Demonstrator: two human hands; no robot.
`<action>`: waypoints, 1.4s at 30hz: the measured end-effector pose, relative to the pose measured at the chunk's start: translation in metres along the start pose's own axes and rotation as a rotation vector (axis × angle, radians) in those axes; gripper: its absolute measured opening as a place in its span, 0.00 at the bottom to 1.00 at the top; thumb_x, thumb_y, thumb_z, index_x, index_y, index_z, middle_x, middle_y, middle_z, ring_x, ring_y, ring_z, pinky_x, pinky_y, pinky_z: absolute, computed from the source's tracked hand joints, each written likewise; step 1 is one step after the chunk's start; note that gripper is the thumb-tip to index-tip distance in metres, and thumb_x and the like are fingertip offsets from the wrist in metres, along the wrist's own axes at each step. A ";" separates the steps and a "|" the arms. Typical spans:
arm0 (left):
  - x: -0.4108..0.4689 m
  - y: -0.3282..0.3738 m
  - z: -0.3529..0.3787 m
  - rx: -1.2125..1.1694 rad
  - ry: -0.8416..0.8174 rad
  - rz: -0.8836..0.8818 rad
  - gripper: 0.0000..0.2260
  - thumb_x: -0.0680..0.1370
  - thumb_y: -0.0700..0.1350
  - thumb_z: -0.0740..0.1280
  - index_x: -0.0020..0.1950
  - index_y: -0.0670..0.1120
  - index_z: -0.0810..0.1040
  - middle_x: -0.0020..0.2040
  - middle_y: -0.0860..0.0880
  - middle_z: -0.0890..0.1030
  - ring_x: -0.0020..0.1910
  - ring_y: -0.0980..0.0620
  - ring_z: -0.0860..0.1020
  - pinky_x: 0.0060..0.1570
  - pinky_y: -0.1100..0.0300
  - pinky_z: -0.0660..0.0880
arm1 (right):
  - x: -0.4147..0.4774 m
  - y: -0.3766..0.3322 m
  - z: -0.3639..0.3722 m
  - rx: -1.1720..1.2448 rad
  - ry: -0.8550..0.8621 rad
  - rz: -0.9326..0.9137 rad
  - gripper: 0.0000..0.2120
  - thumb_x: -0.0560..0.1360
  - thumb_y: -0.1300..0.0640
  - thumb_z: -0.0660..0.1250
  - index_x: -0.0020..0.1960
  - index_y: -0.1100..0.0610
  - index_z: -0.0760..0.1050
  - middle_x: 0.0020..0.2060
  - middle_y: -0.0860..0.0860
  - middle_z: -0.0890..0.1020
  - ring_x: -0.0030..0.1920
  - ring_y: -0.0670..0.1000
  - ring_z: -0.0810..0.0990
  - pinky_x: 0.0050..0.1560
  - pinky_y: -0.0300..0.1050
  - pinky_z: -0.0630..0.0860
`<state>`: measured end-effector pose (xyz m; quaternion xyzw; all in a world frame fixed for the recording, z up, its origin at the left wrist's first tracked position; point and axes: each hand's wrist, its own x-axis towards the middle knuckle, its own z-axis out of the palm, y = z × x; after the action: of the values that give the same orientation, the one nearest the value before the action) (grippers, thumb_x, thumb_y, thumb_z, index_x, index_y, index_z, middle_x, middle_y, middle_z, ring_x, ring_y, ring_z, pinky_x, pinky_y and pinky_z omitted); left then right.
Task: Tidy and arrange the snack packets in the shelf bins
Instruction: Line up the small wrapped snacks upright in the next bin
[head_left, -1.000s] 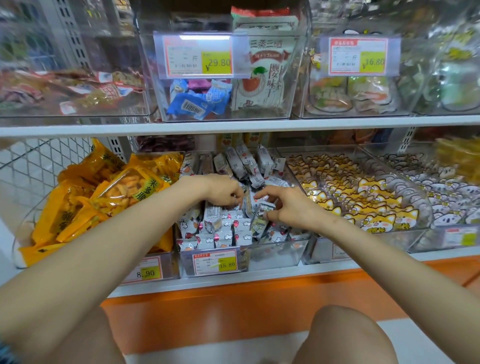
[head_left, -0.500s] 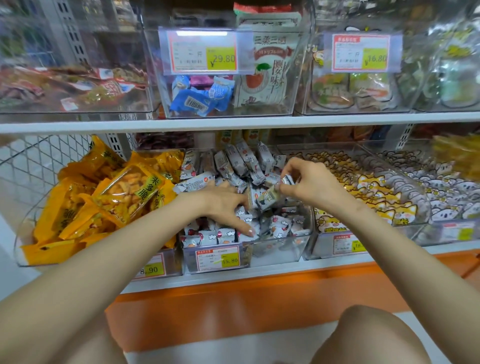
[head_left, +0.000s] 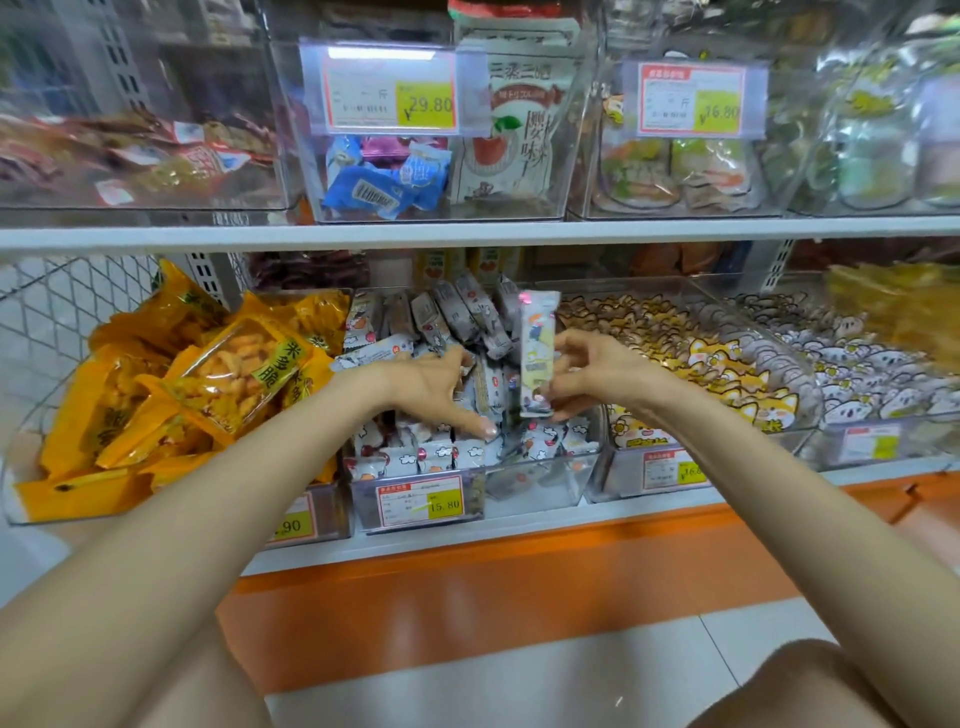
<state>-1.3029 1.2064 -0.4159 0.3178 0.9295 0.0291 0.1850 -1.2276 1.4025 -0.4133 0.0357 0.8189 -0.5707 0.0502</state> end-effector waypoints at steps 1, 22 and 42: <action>0.001 -0.002 0.000 -0.085 0.007 0.009 0.46 0.69 0.67 0.65 0.75 0.43 0.47 0.69 0.44 0.69 0.63 0.45 0.71 0.64 0.50 0.67 | 0.001 0.003 0.004 -0.031 0.016 -0.030 0.14 0.70 0.74 0.68 0.49 0.60 0.72 0.38 0.55 0.76 0.33 0.51 0.79 0.32 0.41 0.81; -0.002 0.001 0.015 -0.211 0.220 0.342 0.15 0.74 0.53 0.69 0.40 0.56 0.62 0.37 0.51 0.68 0.33 0.55 0.64 0.34 0.57 0.60 | 0.002 0.019 0.003 -1.115 -0.226 -0.358 0.14 0.69 0.61 0.72 0.51 0.46 0.81 0.43 0.47 0.73 0.49 0.48 0.72 0.52 0.46 0.69; -0.005 0.004 0.013 -0.224 0.073 0.357 0.11 0.74 0.53 0.70 0.47 0.57 0.67 0.43 0.46 0.72 0.37 0.51 0.68 0.38 0.55 0.65 | 0.001 0.016 0.008 -1.157 -0.158 -0.284 0.10 0.69 0.56 0.74 0.48 0.57 0.81 0.48 0.51 0.74 0.53 0.49 0.71 0.51 0.46 0.71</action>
<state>-1.2921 1.2052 -0.4259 0.4535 0.8555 0.1761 0.1773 -1.2263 1.4003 -0.4308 -0.1499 0.9871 -0.0343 0.0456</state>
